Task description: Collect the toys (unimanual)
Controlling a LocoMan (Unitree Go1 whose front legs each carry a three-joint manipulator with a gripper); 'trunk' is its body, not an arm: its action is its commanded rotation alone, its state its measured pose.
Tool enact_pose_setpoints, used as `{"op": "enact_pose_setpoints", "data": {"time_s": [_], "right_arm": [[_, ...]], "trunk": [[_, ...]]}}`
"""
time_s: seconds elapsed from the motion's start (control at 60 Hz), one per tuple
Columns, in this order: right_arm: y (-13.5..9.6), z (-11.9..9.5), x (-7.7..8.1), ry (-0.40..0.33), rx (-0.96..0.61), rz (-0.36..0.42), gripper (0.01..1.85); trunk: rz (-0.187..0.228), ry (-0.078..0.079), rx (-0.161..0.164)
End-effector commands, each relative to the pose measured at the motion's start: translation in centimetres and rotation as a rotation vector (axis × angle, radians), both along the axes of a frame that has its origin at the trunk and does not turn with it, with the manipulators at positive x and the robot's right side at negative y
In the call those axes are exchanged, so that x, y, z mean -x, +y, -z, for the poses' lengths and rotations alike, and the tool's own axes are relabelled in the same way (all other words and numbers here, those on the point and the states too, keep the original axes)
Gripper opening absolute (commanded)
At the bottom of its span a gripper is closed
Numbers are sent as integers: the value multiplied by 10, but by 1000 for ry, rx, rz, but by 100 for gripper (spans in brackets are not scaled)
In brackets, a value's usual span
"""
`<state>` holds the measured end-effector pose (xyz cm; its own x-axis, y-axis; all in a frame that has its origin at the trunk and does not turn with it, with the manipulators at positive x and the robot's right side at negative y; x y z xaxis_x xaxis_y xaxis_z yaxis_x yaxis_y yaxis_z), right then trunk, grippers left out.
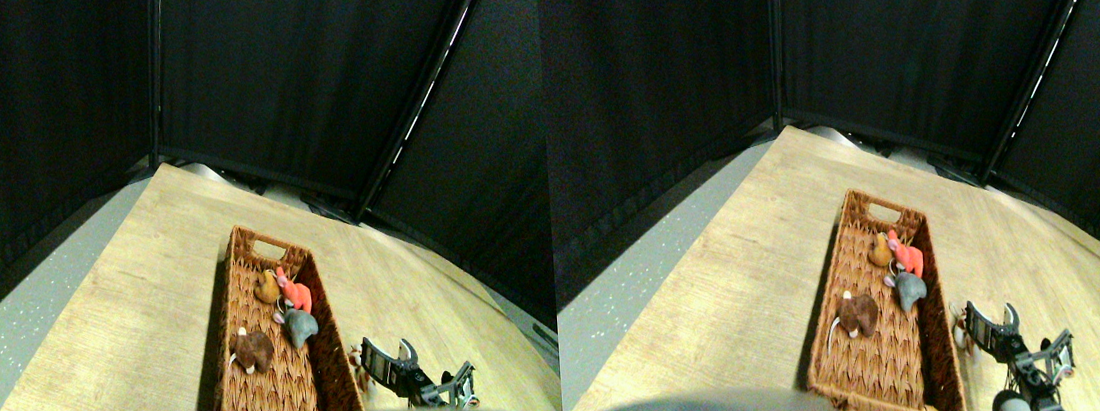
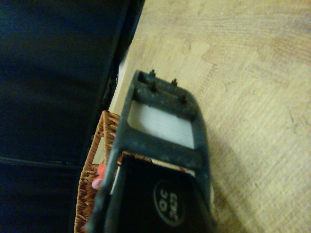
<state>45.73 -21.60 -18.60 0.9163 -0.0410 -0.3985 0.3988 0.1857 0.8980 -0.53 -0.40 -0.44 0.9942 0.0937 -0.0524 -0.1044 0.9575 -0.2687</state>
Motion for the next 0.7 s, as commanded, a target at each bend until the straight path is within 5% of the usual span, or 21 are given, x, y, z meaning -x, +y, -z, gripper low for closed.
{"op": "enact_pose_setpoints", "data": {"time_s": [0.017,0.7], "right_arm": [[1,-5,-3,0,7,2,71],[-9,62,-16,148,-63,92,78]], "trunk": [[-20,32,24],[-27,47,30]]}}
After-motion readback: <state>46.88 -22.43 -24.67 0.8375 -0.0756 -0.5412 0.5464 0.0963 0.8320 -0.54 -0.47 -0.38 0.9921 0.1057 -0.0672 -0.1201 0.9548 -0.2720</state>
